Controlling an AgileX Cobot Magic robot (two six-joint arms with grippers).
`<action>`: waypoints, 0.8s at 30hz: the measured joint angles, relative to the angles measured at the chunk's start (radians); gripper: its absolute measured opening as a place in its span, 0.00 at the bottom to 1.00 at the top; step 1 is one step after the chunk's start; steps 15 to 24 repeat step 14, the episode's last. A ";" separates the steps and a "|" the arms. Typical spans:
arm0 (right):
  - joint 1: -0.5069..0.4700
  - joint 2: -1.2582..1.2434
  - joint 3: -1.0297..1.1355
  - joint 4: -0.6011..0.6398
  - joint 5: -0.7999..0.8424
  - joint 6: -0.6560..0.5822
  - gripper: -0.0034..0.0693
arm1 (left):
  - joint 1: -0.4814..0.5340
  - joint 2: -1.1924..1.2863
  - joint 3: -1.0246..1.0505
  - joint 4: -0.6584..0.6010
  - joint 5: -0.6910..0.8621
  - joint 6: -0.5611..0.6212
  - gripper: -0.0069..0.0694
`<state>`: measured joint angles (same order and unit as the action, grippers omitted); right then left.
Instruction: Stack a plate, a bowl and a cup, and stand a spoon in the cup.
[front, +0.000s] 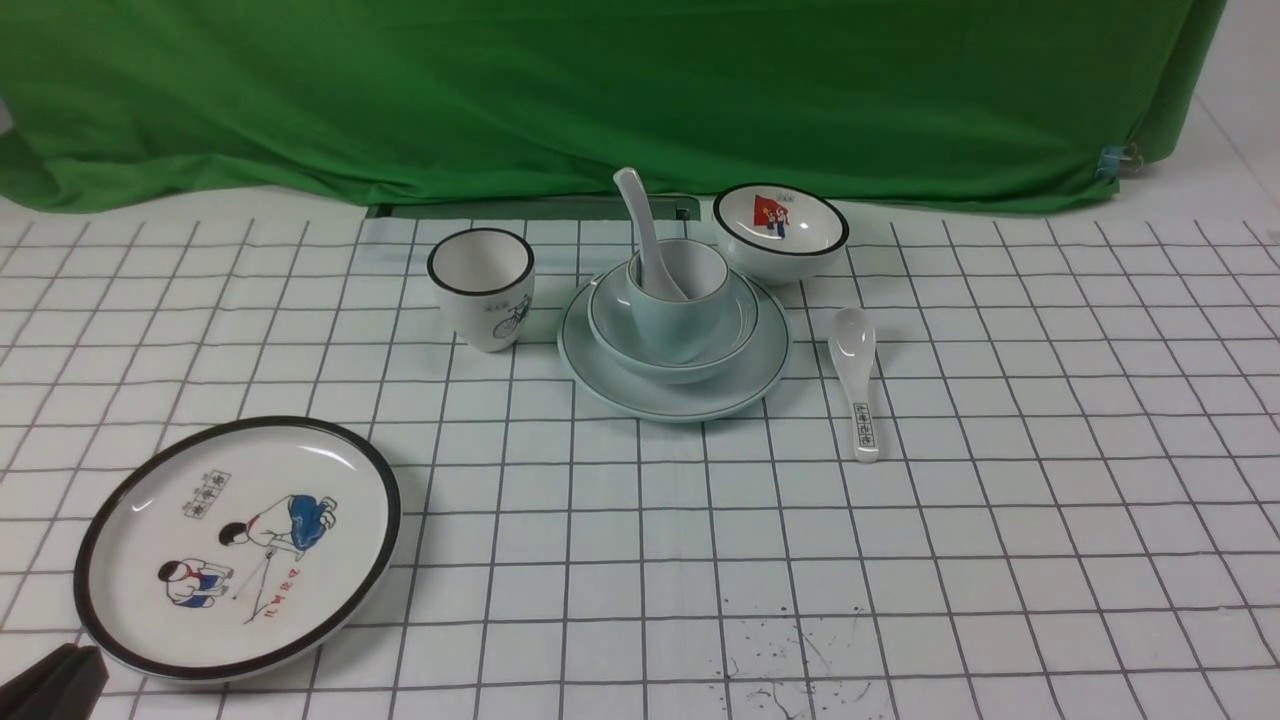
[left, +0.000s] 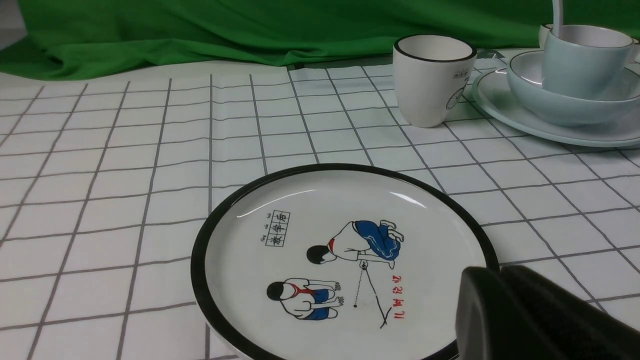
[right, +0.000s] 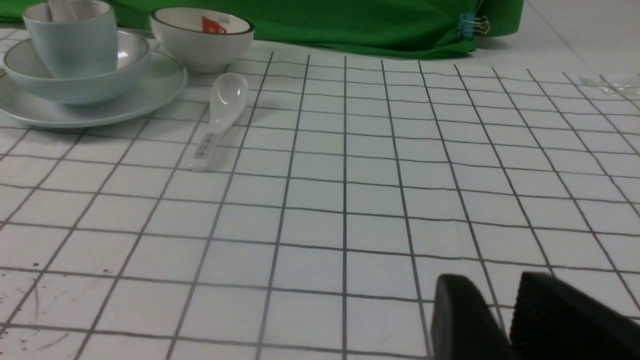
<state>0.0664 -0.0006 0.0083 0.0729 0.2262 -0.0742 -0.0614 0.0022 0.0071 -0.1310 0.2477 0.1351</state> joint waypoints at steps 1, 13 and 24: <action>0.000 0.000 0.000 0.000 0.000 0.000 0.34 | 0.000 0.000 0.000 0.000 0.000 0.000 0.05; 0.000 0.000 0.000 0.000 -0.001 0.000 0.37 | 0.000 0.000 0.000 0.000 -0.001 0.000 0.05; 0.000 0.000 0.000 0.000 -0.001 0.000 0.37 | 0.000 0.000 0.000 0.000 -0.001 0.000 0.05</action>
